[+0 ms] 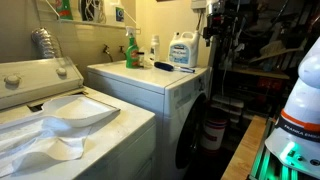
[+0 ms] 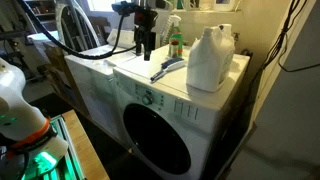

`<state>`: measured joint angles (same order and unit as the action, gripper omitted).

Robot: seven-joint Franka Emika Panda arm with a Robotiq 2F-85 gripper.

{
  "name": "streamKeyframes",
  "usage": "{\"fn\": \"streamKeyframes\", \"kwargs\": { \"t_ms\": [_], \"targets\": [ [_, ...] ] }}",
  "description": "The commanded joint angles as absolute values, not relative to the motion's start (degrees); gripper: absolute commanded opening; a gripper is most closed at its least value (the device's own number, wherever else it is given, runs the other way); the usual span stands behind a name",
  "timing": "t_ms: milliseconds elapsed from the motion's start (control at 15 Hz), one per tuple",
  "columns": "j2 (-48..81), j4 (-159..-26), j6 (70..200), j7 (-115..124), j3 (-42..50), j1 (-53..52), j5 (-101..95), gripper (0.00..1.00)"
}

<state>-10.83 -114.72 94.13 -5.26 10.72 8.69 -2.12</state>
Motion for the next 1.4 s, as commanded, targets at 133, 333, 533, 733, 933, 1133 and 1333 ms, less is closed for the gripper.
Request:
{"fn": "streamKeyframes", "kwargs": {
  "t_ms": [133, 333, 533, 733, 933, 1133, 1333],
  "targets": [
    [-10.8, -114.6, 94.0, -5.3, 10.7, 8.9, -2.1, 1.0],
    [-10.8, -114.6, 94.0, -5.3, 10.7, 9.0, -2.1, 1.0],
    [-10.8, -114.6, 94.0, -5.3, 10.7, 9.0, -2.1, 1.0],
    [-10.8, -114.6, 94.0, -5.3, 10.7, 9.0, -2.1, 1.0],
    [-10.8, -114.6, 94.0, -5.3, 10.7, 9.0, -2.1, 1.0],
    [-10.3, -114.4, 93.4, -5.9, 9.8, 8.1, -2.0, 1.0],
    [-9.7, -115.1, 93.0, -7.7, 6.6, 5.4, -2.0, 1.0]
  ]
}}
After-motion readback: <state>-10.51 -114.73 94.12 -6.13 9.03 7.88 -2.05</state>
